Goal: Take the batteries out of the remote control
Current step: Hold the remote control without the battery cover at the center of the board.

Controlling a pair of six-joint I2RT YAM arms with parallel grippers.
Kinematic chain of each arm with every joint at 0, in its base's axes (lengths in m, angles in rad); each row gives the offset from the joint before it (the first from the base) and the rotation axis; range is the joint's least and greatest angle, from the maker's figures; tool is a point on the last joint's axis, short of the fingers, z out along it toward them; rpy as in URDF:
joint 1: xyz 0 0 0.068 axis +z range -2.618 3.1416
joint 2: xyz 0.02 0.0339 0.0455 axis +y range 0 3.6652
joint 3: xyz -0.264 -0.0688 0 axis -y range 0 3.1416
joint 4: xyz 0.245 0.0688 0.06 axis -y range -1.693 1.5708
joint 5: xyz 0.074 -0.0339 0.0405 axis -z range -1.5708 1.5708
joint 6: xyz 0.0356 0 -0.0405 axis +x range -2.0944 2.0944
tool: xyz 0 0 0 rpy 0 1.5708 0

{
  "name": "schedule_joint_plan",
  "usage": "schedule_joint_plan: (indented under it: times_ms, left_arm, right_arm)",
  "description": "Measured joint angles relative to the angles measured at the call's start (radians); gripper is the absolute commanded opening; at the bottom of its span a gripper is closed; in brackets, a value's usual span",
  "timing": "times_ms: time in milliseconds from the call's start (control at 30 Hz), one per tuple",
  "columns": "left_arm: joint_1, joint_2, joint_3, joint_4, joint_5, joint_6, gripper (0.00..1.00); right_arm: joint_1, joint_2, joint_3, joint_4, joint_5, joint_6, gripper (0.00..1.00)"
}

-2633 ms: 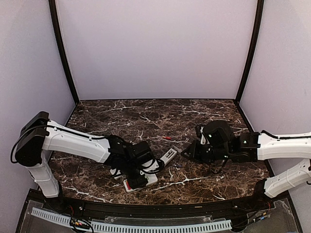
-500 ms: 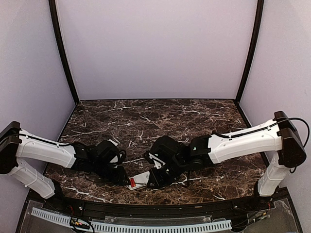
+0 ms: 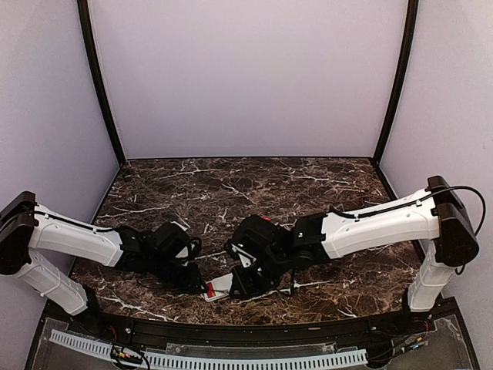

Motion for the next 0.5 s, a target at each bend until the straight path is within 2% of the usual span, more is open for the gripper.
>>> schedule_joint_plan:
  times_ms: [500]
  left_arm:
    - [0.005,0.003,0.000,0.004,0.015,0.000,0.15]
  right_arm:
    - [0.000,0.048,0.051,-0.053,0.035,0.023,0.00]
